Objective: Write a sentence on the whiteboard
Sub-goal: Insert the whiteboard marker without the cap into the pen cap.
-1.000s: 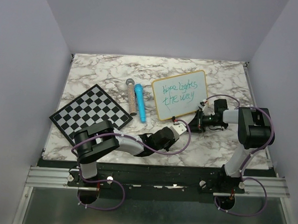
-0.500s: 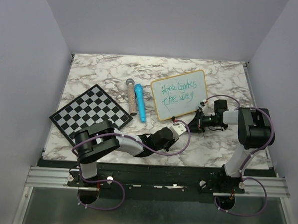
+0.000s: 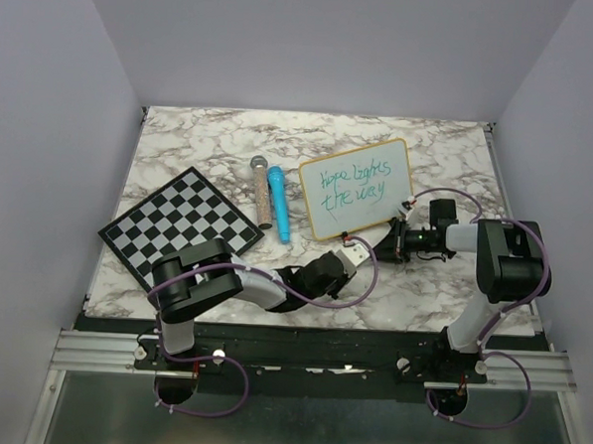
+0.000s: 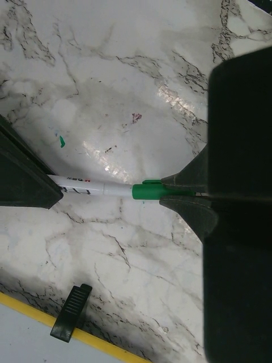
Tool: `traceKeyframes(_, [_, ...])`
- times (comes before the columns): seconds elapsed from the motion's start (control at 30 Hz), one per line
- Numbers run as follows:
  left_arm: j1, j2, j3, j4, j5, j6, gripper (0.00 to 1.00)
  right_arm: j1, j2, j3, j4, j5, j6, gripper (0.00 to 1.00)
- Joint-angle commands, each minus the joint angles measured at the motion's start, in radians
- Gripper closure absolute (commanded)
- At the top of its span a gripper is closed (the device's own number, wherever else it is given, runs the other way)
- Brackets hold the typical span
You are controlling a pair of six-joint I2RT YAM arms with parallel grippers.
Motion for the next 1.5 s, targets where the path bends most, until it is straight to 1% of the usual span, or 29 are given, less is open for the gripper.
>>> traceKeyframes(0.0, [-0.009, 0.029, -0.041, 0.069, 0.034, -0.053, 0.98, 0.025, -0.029, -0.042, 0.009, -0.077, 0.041, 0.99])
traceKeyframes(0.27, [-0.006, 0.012, -0.078, 0.181, 0.023, -0.070, 0.96, 0.023, -0.027, -0.057, 0.070, -0.160, 0.091, 0.99])
traceKeyframes(0.43, [-0.004, 0.013, -0.090, 0.232, 0.026, -0.069, 0.96, 0.025, -0.026, -0.065, 0.084, -0.167, 0.093, 1.00])
traceKeyframes(0.63, [0.001, 0.033, -0.053, 0.224, 0.050, -0.040, 0.96, 0.025, -0.030, -0.057, 0.050, -0.136, 0.055, 0.99])
traceKeyframes(0.9, [0.017, 0.062, 0.043, 0.189, 0.080, 0.002, 0.95, 0.026, -0.050, -0.054, 0.036, -0.111, 0.038, 0.99])
traceKeyframes(0.93, [0.019, 0.056, 0.040, 0.192, 0.078, 0.000, 0.95, 0.025, -0.050, -0.054, 0.035, -0.108, 0.036, 0.99])
traceKeyframes(0.97, [0.019, 0.049, 0.031, 0.195, 0.077, -0.001, 0.92, 0.025, -0.050, -0.053, 0.033, -0.105, 0.033, 1.00])
traceKeyframes(1.07, [0.019, -0.013, -0.009, 0.207, 0.060, -0.012, 0.88, 0.025, -0.053, -0.050, 0.029, -0.091, 0.029, 0.99])
traceKeyframes(1.2, [0.019, -0.131, -0.055, 0.189, 0.031, -0.017, 0.82, 0.025, -0.047, -0.047, 0.026, -0.082, 0.026, 1.00])
traceKeyframes(1.27, [0.022, -0.171, -0.078, 0.138, 0.000, -0.036, 0.68, 0.025, -0.047, -0.044, 0.021, -0.082, 0.019, 0.99])
traceKeyframes(1.3, [0.025, -0.215, -0.090, 0.117, -0.009, -0.043, 0.61, 0.025, -0.047, -0.042, 0.020, -0.078, 0.019, 0.99])
traceKeyframes(1.33, [0.027, -0.241, -0.105, 0.095, -0.020, -0.050, 0.46, 0.025, -0.049, -0.042, 0.018, -0.073, 0.013, 0.99])
traceKeyframes(1.4, [0.031, -0.324, -0.177, 0.098, -0.055, -0.089, 0.27, 0.025, -0.049, -0.041, 0.012, -0.067, 0.009, 0.99])
traceKeyframes(1.43, [0.036, -0.350, -0.202, 0.101, -0.054, -0.102, 0.19, 0.025, -0.047, -0.039, 0.010, -0.067, 0.006, 1.00])
traceKeyframes(1.47, [0.053, -0.376, -0.251, 0.100, -0.014, -0.112, 0.07, 0.025, -0.043, -0.039, 0.007, -0.068, 0.006, 0.99])
